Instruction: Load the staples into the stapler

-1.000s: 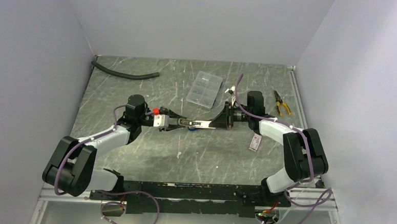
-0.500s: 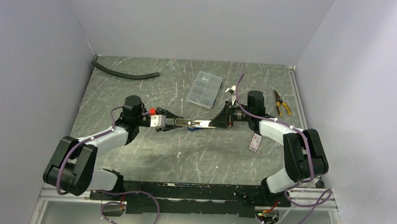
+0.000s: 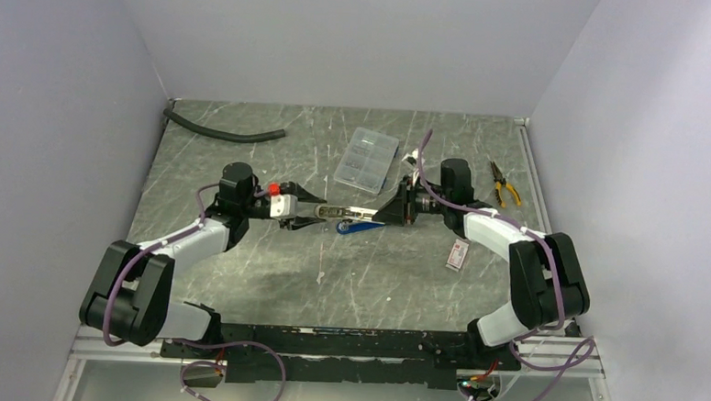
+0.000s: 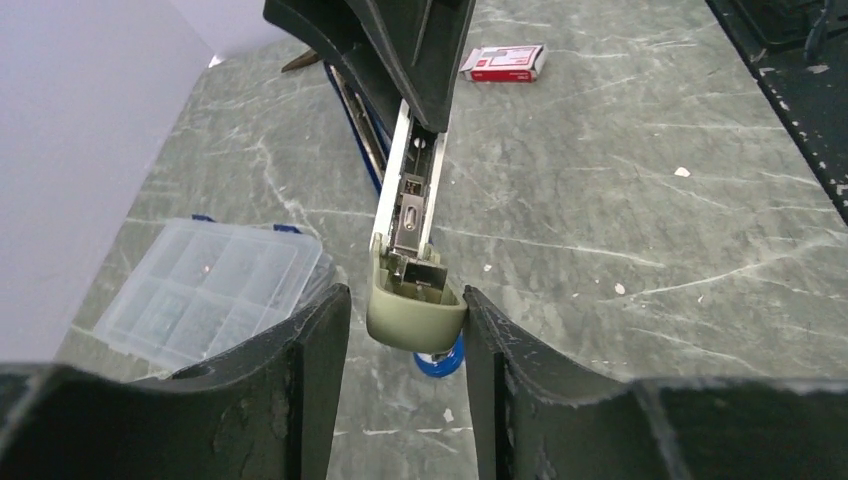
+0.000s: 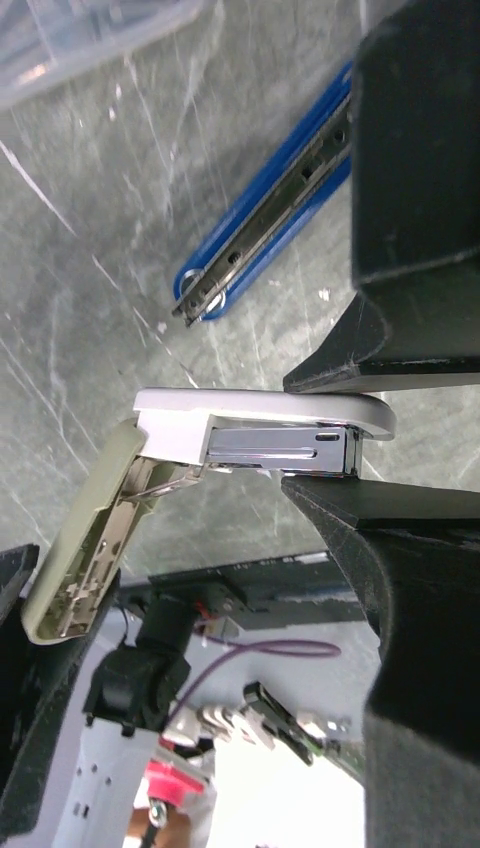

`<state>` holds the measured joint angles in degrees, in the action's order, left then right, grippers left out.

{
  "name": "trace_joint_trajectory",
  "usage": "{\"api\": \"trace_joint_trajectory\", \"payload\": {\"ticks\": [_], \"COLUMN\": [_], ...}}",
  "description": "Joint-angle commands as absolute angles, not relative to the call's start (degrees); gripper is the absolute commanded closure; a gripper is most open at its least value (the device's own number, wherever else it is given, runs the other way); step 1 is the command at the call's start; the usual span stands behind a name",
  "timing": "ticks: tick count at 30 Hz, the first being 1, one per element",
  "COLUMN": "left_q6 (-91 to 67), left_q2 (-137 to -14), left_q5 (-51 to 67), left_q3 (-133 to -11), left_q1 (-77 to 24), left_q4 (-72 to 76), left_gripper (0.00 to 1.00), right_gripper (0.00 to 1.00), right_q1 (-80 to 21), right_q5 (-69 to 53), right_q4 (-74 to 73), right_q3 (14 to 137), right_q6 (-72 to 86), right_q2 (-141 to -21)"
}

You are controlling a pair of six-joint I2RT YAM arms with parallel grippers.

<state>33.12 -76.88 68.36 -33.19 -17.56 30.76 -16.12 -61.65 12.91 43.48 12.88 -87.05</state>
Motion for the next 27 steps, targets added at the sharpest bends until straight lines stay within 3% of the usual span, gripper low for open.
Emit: {"api": "trace_joint_trajectory", "payload": {"ticks": [1,4,10,19,27], "left_q6": [33.14,35.60,36.33,40.43,15.77], "left_q2": [-76.94,-76.43,-75.30,-75.70,-75.14], "left_q5": [66.40,65.80,64.98,66.88,54.41], "left_q3": [-35.67,-35.96,-37.32,-52.96,-52.33], "left_q1": [-17.04,-17.59,-17.58,-17.28,-13.11], "left_q4": [26.82,23.74,19.99,-8.45,8.07], "left_gripper": [0.47,0.30,0.06,0.06,0.06], "right_gripper": [1.00,1.00,1.00,1.00,1.00], "right_q1": [-16.70,-17.51,-19.16,-24.97,-32.07], "right_q5": [-56.97,-55.09,-53.58,-50.07,-44.83], "right_q4": [11.77,11.08,9.62,8.50,9.91], "right_q3": [47.09,47.99,50.57,57.87,66.91], "right_q6": [9.89,10.67,12.16,15.75,22.99], "right_q2": [-85.61,-85.61,-87.16,-94.82,-104.57]}}
